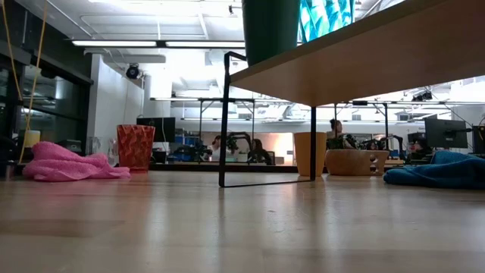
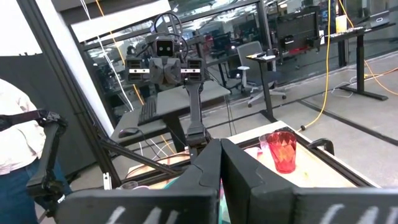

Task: Stack small to large cups/mugs on shelf
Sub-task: Put the red cup on the shelf

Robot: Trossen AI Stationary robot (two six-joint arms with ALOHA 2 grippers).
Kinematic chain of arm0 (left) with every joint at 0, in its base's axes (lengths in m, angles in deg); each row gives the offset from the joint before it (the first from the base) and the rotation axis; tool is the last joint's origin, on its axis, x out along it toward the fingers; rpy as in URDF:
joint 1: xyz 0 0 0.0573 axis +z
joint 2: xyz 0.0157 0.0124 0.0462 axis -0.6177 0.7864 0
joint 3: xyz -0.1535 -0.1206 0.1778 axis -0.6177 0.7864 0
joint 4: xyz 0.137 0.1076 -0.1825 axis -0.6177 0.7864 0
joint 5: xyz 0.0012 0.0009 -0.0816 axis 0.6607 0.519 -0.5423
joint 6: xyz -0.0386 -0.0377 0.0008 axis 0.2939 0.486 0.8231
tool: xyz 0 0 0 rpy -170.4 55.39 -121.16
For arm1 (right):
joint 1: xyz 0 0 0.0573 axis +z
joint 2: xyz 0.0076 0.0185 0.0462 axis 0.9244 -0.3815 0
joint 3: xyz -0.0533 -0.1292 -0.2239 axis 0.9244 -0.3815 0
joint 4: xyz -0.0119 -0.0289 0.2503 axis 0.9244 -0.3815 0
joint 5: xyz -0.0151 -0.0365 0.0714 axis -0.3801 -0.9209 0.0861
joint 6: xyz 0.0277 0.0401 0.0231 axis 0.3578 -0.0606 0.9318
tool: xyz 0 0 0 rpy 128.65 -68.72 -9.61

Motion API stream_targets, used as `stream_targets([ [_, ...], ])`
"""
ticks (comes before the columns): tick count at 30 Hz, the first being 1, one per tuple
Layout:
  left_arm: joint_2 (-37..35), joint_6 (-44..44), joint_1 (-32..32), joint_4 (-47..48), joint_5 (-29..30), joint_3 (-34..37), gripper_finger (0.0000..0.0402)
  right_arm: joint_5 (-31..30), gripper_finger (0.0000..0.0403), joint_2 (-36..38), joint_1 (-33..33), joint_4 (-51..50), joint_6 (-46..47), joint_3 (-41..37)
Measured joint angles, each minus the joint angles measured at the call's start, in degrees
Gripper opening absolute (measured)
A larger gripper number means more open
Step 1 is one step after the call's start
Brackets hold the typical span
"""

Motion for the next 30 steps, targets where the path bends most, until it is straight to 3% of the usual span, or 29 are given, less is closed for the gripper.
stream_targets([
  [10,0.0,0.0,0.0,0.0,0.1,0.0,0.0006,0.0,0.0000,0.0,0.0,0.0,0.0,0.0],
  [23,0.9,0.0,0.0,-0.1,1.8,0.0,0.0164,0.0,0.0000,0.0,0.0,0.0,0.1,0.0],
  [30,2.0,3.0,0.0,0.4,6.2,-0.4,0.0185,0.0,0.0000,0.0,0.0,0.0,0.1,-0.1],
])
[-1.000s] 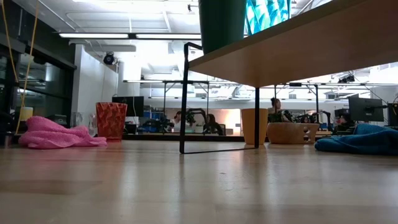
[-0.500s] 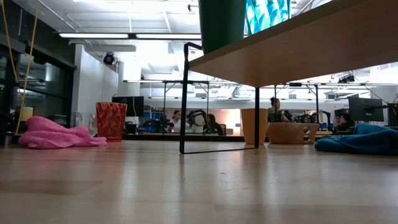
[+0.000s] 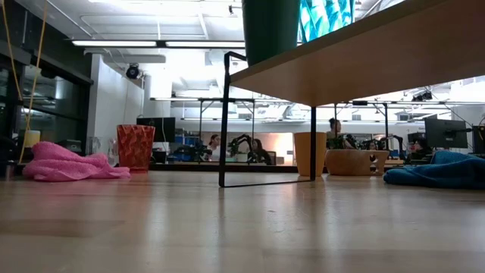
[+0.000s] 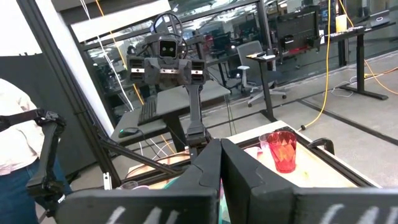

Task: Stack small to large cups/mugs on shelf
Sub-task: Put the red cup on the shelf

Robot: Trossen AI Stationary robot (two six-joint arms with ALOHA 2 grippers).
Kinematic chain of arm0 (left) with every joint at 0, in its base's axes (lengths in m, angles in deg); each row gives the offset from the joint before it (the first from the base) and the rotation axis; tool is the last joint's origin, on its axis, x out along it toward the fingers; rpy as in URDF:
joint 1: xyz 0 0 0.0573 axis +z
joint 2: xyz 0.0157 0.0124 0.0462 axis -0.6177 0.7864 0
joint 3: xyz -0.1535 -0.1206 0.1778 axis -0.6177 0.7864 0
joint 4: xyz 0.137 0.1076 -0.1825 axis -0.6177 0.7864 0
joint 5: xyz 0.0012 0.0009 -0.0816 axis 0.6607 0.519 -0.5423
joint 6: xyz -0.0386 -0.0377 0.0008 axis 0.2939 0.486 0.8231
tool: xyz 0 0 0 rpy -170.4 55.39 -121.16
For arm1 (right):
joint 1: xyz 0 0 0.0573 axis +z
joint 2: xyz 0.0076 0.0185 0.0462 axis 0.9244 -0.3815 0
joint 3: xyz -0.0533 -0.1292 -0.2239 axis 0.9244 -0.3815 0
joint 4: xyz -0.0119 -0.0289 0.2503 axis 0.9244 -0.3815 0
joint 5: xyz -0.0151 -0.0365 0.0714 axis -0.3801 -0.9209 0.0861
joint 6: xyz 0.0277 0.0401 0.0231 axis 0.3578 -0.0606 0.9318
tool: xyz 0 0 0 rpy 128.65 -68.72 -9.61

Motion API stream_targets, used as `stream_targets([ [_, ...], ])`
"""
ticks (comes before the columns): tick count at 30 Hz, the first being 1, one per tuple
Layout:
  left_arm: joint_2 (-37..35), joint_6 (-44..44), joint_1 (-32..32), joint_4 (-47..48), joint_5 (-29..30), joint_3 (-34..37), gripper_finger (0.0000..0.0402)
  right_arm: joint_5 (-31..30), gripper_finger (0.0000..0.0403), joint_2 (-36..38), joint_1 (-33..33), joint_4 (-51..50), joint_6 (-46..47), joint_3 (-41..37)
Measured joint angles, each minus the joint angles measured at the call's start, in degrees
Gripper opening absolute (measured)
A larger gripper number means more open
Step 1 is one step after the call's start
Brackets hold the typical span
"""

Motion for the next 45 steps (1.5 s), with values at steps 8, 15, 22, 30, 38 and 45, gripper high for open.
stream_targets([
  [8,10.8,14.3,9.0,28.7,8.3,-16.7,0.0185,0.0,0.0000,0.0,0.0,-0.3,0.0,0.0],
  [15,26.2,16.7,29.2,59.6,-7.1,-32.4,0.0185,0.0,0.0000,0.0,0.0,-1.3,0.0,0.0],
  [22,38.5,8.1,45.1,68.1,-15.0,-33.1,0.0185,0.0,0.0000,0.0,0.0,-1.3,0.0,0.0],
  [30,48.5,3.0,54.9,70.1,-15.5,-33.1,0.0185,0.0,0.0000,0.0,0.0,-1.3,0.0,0.0],
  [38,54.0,1.5,57.0,70.3,-19.4,-33.1,0.0185,0.0,0.0000,0.0,0.0,-1.3,0.0,0.0],
  [45,54.8,1.4,57.0,70.1,-19.2,-33.1,0.0185,0.0,0.0000,-0.1,0.0,-1.3,0.0,0.0],
])
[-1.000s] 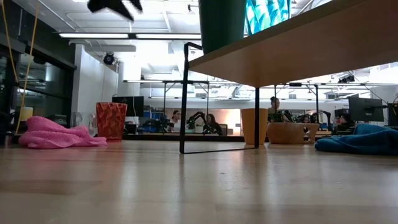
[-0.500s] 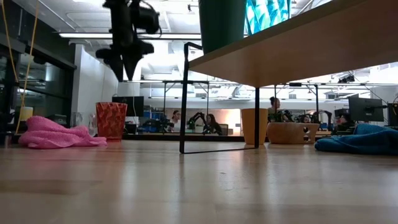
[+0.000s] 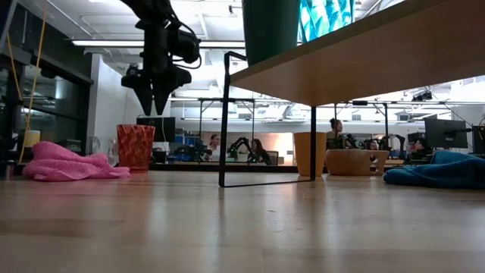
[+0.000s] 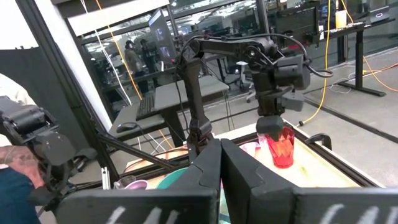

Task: Stack small to large cups/mugs on shelf
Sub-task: Put the red cup on the shelf

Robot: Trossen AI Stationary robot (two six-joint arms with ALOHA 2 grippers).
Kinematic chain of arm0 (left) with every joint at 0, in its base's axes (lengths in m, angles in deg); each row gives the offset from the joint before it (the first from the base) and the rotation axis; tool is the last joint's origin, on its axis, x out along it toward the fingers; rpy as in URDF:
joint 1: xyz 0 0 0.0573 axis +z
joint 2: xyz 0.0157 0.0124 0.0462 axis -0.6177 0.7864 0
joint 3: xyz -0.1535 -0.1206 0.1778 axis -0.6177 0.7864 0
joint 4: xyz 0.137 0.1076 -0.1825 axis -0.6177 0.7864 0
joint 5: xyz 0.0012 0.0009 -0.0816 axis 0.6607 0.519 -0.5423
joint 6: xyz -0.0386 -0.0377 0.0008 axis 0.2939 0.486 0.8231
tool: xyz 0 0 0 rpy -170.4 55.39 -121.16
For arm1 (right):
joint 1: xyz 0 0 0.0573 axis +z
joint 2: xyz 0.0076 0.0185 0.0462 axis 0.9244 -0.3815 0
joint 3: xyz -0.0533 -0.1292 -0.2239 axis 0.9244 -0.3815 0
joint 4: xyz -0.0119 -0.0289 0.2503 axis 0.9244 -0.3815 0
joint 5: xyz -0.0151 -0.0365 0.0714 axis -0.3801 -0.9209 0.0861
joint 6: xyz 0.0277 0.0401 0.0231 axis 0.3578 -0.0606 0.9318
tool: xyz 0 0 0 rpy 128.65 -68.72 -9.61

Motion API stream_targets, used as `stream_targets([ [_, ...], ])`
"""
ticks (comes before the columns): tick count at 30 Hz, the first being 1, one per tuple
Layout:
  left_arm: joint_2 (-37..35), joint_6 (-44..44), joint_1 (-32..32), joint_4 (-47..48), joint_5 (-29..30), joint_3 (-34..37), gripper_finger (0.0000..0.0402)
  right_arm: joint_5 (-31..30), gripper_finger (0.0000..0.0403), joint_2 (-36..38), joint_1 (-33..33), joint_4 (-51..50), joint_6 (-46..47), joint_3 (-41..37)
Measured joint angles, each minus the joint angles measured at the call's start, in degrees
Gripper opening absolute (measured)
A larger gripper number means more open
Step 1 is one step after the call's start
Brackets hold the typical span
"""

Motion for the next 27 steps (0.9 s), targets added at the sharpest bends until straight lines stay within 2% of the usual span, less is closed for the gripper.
stream_targets([
  [7,0.0,0.0,0.0,-0.4,0.5,0.6,0.0185,0.0,0.0000,0.0,0.0,0.0,0.0,0.0],
  [18,0.0,1.4,0.0,-4.3,1.3,11.4,0.0185,0.0,0.0000,0.0,0.0,0.0,0.0,0.0],
  [27,0.0,1.3,0.0,-6.4,1.5,13.2,0.0185,0.0,0.0000,0.0,0.0,0.0,0.0,0.0],
])
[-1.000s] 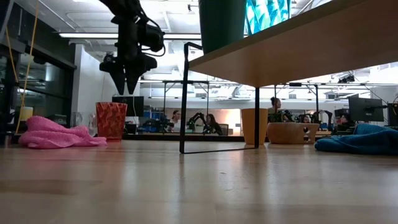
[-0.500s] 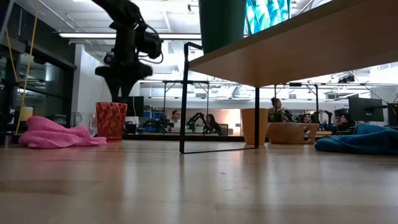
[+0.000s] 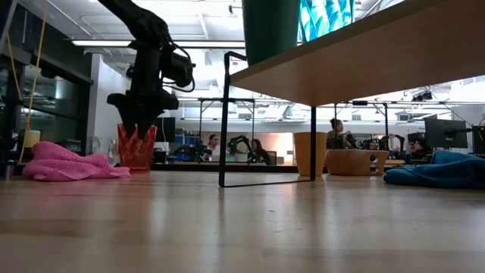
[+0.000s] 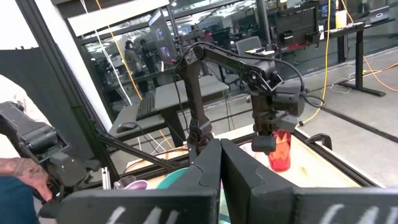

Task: Stack small to large cups/mugs on shelf
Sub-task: Put the red cup on the shelf

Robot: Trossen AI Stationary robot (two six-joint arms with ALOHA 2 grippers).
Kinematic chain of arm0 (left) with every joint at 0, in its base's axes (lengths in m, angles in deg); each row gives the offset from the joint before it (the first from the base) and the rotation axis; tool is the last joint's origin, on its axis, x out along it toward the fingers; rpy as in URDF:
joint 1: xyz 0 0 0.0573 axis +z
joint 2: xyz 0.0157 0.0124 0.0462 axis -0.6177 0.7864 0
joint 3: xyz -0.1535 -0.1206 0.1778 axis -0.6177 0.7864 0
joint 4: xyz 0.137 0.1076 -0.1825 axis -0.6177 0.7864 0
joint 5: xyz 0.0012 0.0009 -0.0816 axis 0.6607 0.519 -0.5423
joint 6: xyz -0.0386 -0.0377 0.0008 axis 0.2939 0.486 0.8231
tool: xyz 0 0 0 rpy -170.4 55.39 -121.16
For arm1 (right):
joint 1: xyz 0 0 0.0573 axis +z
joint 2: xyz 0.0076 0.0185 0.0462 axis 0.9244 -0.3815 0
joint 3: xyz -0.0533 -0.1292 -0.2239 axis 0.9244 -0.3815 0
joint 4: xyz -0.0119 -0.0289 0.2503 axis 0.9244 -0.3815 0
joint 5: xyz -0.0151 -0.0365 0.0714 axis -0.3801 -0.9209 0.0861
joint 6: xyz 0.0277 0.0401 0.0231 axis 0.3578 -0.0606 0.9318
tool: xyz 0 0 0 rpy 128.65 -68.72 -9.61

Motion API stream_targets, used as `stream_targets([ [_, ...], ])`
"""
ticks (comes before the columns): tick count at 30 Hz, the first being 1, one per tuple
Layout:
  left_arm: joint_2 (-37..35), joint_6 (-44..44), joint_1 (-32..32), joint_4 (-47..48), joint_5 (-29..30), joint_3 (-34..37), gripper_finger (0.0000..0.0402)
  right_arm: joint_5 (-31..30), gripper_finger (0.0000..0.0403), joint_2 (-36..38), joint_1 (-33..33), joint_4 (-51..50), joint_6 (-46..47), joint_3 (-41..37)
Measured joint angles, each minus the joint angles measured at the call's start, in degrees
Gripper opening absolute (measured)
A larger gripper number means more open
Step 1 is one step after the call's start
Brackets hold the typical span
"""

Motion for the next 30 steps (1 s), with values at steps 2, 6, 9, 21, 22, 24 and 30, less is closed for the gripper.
stream_targets([
  [2,0.0,-0.5,0.0,0.0,0.8,0.0,0.0185,0.0,0.0000,0.0,0.0,0.0,0.0,0.0],
  [6,0.0,-1.2,0.0,-0.3,1.1,0.0,0.0170,0.0,0.0000,0.0,0.0,0.0,0.0,0.0],
  [9,0.0,-1.3,0.0,-1.3,1.1,0.0,0.0138,0.0,0.0000,0.0,0.0,0.0,0.0,0.0],
  [21,-0.1,-3.9,0.0,-2.6,1.1,-0.3,0.0015,-0.5,0.0000,0.0,0.0,0.0,-0.2,0.0],
  [22,-0.3,-4.3,0.0,-2.0,1.0,-0.8,0.0010,-0.8,0.0000,0.0,0.0,0.0,-0.2,0.0],
  [24,-1.1,-4.4,0.0,-1.1,0.9,-2.6,0.0005,-1.6,0.0000,0.0,0.0,0.0,-0.2,0.0],
  [30,-6.6,-4.8,-0.8,-0.3,-0.8,-11.0,0.0004,-2.0,0.0000,0.0,0.0,0.0,-0.6,0.0],
])
